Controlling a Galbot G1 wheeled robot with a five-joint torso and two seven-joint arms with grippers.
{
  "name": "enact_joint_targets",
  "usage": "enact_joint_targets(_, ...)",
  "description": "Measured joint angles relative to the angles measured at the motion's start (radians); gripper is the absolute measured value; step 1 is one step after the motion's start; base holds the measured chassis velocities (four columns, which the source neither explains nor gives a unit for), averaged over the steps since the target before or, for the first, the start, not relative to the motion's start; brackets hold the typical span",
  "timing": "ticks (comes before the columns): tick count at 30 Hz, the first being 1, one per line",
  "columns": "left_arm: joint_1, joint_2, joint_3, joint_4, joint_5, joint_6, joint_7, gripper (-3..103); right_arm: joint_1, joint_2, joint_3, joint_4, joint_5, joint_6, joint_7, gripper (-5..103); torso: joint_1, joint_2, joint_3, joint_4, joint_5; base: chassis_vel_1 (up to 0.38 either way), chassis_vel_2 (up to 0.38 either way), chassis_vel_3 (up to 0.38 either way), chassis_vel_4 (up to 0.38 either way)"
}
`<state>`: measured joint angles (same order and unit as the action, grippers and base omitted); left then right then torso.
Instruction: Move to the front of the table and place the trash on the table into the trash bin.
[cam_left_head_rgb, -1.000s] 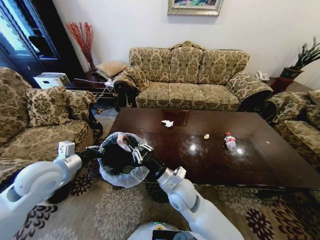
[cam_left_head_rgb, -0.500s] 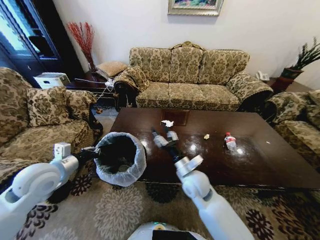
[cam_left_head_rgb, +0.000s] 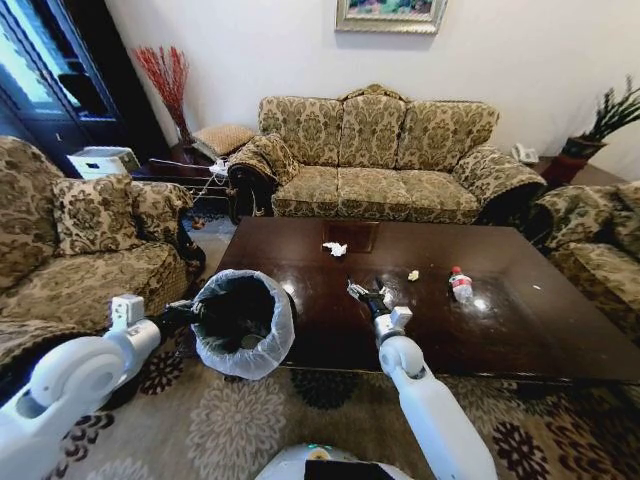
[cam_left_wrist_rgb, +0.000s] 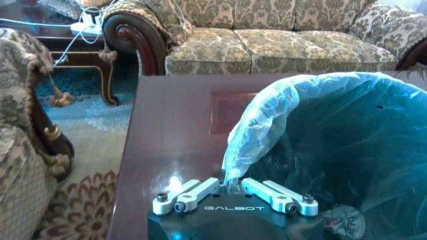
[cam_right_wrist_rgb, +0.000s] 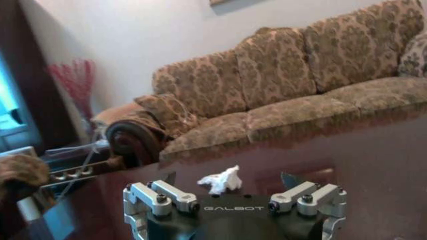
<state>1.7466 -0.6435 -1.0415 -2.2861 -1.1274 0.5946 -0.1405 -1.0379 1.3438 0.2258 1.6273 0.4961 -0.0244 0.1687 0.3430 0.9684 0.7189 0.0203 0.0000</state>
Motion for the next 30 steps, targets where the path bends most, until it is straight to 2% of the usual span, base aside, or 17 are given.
enact_joint_targets(7,0.003,-0.006,0.0,-0.005,0.003,0.0,-0.001,0,0.095,0.062,-0.009,-0.136,-0.002,-0.001,0.038,100,0.002,-0.001,0.001,-0.0004,0.0003,-0.17,0.174,0.15,-0.168)
enact_joint_targets(11,0.008,-0.012,-0.001,-0.024,0.003,0.0,-0.001,0,0.257,0.121,-0.017,-0.326,-0.007,-0.007,0.052,100,0.002,-0.001,0.001,-0.0004,-0.0002,-0.046,0.051,0.027,-0.031)
enact_joint_targets(18,0.012,-0.009,-0.005,-0.039,0.0,0.003,-0.002,0,0.416,0.176,-0.019,-0.553,-0.035,0.025,0.03,100,-0.001,0.0,-0.001,0.0004,-0.0001,0.025,-0.011,-0.018,0.016)
enact_joint_targets(21,0.011,-0.005,-0.005,-0.042,-0.002,0.004,-0.003,0,0.523,0.21,-0.019,-0.746,-0.052,0.054,0.003,100,0.0,0.0,0.0,0.0002,-0.0002,0.016,-0.01,-0.01,0.021)
enact_joint_targets(30,0.006,0.0,-0.004,-0.042,-0.006,0.005,-0.004,0,0.599,0.253,-0.022,-0.886,-0.07,0.085,-0.023,100,0.001,0.0,0.0,-0.0002,0.0001,0.0,0.0,0.0,0.0)
